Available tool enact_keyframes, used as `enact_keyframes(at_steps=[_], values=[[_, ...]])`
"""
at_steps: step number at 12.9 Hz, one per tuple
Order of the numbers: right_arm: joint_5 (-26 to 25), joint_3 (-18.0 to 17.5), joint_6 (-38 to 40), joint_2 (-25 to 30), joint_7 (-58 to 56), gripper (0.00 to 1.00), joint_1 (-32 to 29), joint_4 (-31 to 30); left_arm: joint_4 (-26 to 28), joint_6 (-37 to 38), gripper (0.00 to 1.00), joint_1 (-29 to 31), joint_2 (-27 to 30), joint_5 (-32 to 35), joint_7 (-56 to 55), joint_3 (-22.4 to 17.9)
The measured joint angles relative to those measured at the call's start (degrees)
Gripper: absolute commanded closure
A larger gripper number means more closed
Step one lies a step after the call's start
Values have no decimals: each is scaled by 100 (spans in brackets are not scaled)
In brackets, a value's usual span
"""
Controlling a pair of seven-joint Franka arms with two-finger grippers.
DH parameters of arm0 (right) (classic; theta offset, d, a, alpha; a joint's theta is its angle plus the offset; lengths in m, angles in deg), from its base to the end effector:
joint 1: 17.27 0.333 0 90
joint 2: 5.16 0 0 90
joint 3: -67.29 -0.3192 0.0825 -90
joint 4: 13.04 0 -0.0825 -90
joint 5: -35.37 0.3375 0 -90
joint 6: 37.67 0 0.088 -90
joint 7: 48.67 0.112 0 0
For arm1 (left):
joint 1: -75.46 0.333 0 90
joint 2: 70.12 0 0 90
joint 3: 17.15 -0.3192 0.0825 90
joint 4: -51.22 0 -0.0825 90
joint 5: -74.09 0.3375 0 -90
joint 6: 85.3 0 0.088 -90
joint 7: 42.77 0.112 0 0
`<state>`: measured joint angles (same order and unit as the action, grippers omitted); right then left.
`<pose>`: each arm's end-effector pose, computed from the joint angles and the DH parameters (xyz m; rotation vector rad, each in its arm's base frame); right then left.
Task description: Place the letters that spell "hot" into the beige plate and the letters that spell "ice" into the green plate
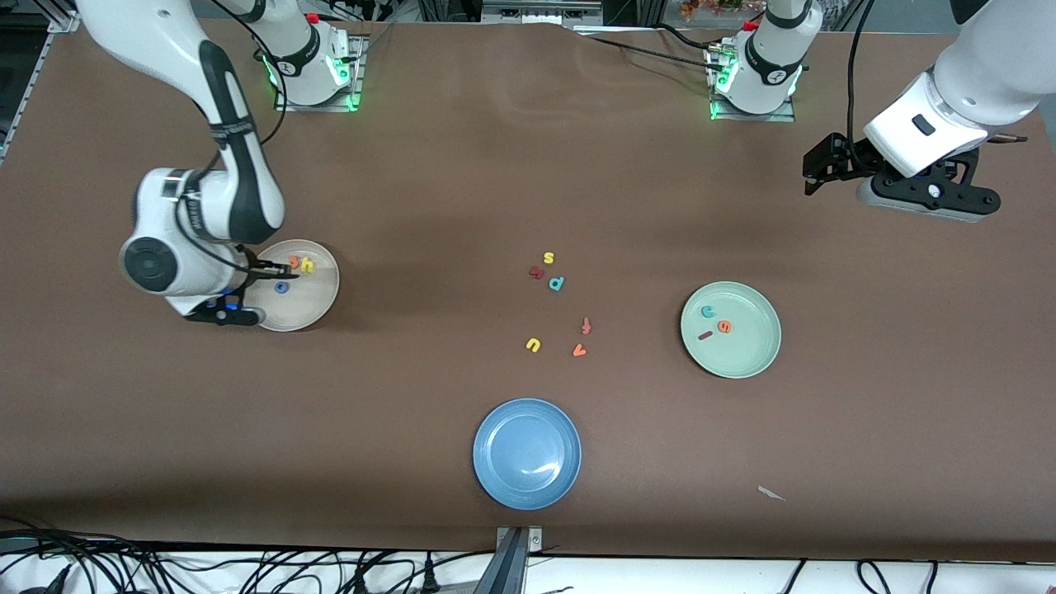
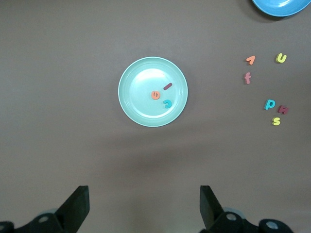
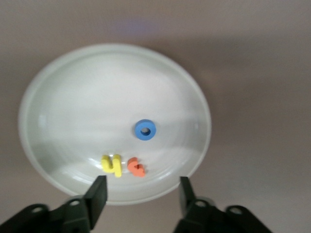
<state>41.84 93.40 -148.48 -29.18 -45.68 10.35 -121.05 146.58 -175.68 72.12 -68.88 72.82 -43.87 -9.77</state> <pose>0.5530 0.0382 0.3106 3.0021 -0.1182 -0.4848 0.4894 -0.0959 0.5944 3.1164 -0.2607 -0.1050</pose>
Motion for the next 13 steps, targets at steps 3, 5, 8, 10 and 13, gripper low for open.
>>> enact_keyframes(at_steps=[3,5,8,10,13], values=[[3,114,1219,145,4,1,-1,1412,0,0,0,0,-23,0,0,0],[3,144,1596,208,5,1,0,2003,0,0,0,0,-24,0,0,0],[3,171,1807,321,2,1,0,2494,0,0,0,0,-24,0,0,0],[3,191,1849,500,1,1,0,2605,0,0,0,0,-25,0,0,0],[2,173,1856,574,1,1,-60,2606,0,0,0,0,-25,0,0,0]])
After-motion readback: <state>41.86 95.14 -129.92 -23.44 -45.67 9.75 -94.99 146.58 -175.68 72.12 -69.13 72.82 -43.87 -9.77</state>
